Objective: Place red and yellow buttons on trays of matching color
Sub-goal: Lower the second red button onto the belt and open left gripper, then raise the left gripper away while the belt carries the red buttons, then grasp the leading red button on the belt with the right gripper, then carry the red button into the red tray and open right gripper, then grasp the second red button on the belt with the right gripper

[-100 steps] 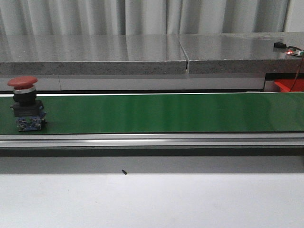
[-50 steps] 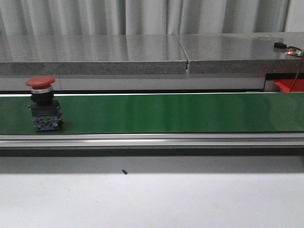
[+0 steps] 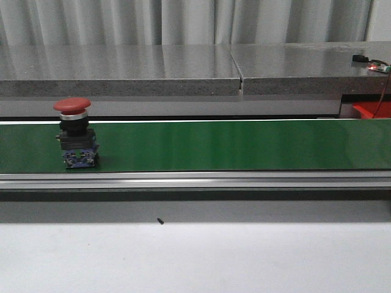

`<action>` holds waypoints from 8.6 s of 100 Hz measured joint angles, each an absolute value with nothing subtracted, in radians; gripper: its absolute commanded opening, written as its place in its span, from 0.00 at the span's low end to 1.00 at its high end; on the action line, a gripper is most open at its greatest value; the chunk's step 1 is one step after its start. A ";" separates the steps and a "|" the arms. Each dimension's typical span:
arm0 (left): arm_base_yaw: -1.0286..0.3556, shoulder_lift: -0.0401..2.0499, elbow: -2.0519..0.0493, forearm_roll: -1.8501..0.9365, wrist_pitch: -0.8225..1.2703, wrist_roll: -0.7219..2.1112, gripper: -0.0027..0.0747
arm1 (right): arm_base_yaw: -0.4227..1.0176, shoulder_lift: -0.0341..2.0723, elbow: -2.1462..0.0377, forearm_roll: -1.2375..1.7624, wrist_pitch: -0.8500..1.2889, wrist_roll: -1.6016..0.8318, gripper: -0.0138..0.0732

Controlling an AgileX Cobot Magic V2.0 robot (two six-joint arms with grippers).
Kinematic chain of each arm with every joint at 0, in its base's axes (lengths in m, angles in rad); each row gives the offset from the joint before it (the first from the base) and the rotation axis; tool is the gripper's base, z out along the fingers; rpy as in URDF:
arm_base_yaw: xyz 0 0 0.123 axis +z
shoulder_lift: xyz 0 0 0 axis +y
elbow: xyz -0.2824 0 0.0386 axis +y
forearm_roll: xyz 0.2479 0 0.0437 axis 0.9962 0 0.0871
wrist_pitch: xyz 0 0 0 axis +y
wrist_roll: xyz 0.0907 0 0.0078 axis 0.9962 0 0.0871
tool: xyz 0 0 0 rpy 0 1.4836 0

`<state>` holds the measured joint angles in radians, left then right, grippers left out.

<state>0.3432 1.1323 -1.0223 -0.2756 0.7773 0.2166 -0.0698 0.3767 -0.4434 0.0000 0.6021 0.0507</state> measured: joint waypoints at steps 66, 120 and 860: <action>0.038 0.955 -0.953 -0.274 0.725 0.221 0.01 | -0.070 0.377 -0.443 0.000 0.602 0.051 0.09; -0.142 0.819 -0.750 -0.109 0.623 0.073 0.01 | -0.070 0.377 -0.443 0.000 0.602 0.051 0.09; -0.144 0.203 -0.510 -0.131 0.640 0.067 0.01 | 0.071 1.389 -1.041 0.317 0.867 -0.421 0.83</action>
<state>-0.1442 0.2026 -0.5096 -0.1308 0.6403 0.0667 0.0711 1.3892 -1.0405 0.3171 0.8675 -0.4209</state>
